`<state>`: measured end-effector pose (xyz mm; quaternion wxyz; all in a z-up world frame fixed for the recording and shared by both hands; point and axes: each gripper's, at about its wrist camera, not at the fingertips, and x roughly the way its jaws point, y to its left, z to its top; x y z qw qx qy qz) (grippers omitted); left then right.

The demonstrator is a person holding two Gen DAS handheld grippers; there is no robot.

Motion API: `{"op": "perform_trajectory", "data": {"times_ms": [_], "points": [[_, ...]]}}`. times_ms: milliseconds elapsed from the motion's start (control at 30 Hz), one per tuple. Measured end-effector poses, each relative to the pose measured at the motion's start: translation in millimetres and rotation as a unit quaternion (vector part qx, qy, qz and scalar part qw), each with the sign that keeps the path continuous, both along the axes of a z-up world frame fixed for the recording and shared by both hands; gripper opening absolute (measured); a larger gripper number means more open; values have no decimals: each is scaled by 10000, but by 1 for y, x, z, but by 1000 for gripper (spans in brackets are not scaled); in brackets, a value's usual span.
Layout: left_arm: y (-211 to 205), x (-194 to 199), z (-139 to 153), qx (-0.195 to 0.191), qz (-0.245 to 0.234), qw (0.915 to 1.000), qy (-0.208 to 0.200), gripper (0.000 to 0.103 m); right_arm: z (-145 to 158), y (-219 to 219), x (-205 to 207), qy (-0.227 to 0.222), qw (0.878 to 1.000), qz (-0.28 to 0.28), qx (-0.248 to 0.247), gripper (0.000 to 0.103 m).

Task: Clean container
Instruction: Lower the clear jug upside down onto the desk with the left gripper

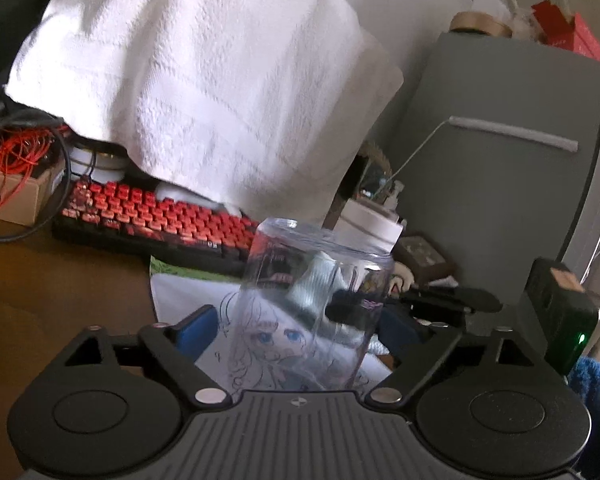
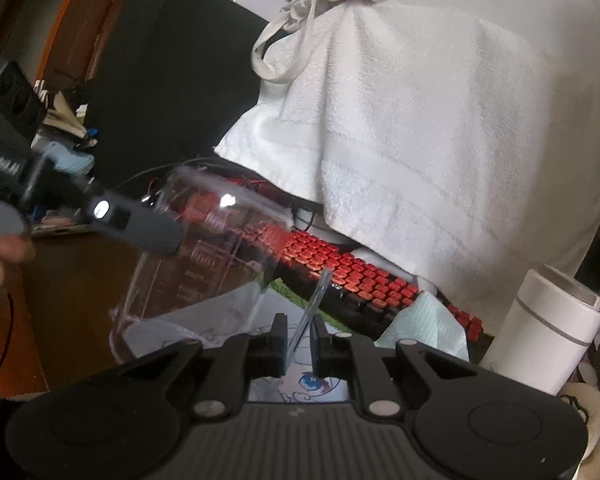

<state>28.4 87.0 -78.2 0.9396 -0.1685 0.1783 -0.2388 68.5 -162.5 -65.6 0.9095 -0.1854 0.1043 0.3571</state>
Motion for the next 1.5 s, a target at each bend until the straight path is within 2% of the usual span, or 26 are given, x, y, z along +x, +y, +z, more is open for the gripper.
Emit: {"op": "perform_trajectory", "data": {"times_ms": [133,333,467,633,767,900,1033,1167,1367,1500], "points": [[-7,8,1,307,10,9995,-66,96,-1,3,6,74,9999,-52,89,11],[-17,22,5,818,85,9963,-254,96,-1,7,21,136,9997,-79,166,11],[-23,31,8,1157,134,9925,-379,101,0,12,33,198,9995,-116,200,10],[-32,43,11,1579,196,9858,-535,101,3,17,55,388,9986,-220,283,8],[-23,53,9,1206,58,9920,-361,101,4,17,69,530,9972,-318,418,8],[-10,59,10,663,-119,9977,33,103,3,9,73,636,9960,-308,554,9],[0,48,6,158,-31,9997,-201,103,5,-7,68,687,9933,-367,853,9],[-8,44,8,502,-138,9984,-208,102,8,-25,60,657,9895,-537,1171,9],[-21,39,11,1040,-304,9939,-210,103,9,-51,51,647,9853,-815,1356,9],[-25,30,16,1137,-18,9916,-611,103,11,-62,44,609,9837,-907,1427,9]]}}
